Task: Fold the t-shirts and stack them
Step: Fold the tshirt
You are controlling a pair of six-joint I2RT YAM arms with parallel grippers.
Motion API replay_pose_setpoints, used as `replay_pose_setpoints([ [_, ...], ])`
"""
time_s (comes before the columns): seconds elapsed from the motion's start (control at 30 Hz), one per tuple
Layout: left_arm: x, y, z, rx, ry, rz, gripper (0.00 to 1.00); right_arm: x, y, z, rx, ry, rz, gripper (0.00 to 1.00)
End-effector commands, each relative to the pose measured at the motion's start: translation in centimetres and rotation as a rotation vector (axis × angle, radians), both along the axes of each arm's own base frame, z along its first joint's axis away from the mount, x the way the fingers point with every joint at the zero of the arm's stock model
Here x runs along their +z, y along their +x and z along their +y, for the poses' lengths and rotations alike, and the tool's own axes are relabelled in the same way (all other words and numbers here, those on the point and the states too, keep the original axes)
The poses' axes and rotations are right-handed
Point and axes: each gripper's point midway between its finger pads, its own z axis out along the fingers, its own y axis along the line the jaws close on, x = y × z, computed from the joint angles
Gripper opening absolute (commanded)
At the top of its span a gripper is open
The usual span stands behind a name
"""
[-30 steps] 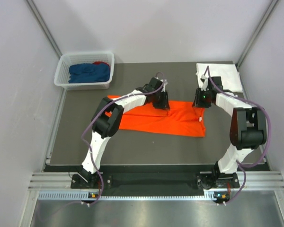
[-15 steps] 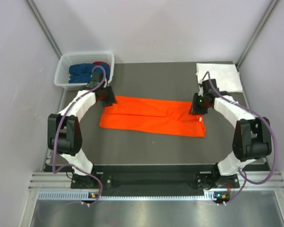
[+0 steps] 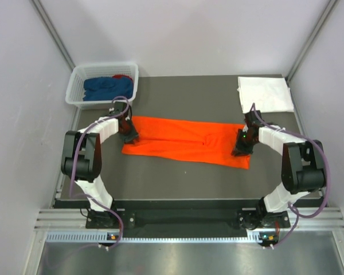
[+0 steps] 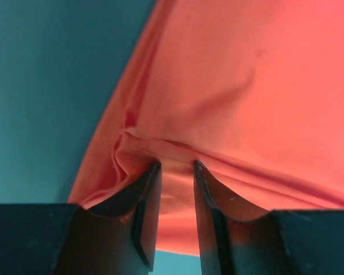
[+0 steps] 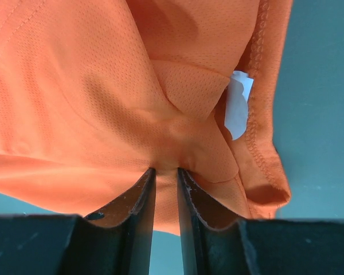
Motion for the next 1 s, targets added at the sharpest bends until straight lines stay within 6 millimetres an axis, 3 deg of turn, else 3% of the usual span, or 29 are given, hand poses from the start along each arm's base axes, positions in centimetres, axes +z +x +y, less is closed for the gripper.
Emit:
replay_pose_setpoints([
  [0.0,-1.4,0.9,1.0,0.069,0.029,-0.008,0.34,-1.0,-1.1,-2.7,-0.029,-0.123,0.024,0.23],
  [0.13,-1.1,1.1,0.8,0.063,0.021,-0.003,0.34,0.1,-0.3,-2.5,-0.015,-0.116,-0.009,0.24],
  [0.3,2.5,1.8,2.0,0.079,0.086,-0.057,0.36,2.7,0.2,-1.4,0.023,-0.112,-0.051,0.28],
  [0.43,4.6,1.3,3.1,0.097,0.134,-0.097,0.37,2.5,-0.7,0.0,0.045,-0.099,-0.037,0.29],
  [0.6,3.4,-0.7,4.7,0.135,0.208,-0.077,0.37,1.3,-1.9,2.1,0.104,-0.065,0.003,0.25],
  [0.7,2.0,-1.7,4.7,0.142,0.199,-0.040,0.37,1.8,-1.9,2.1,0.117,-0.101,-0.008,0.25],
  [0.87,0.4,-1.9,3.8,0.158,0.141,-0.007,0.34,3.1,-1.7,0.8,0.113,-0.208,-0.032,0.26],
  [0.97,0.2,-2.0,4.2,0.177,0.157,-0.011,0.34,1.9,-2.6,0.0,0.107,-0.247,-0.003,0.25],
])
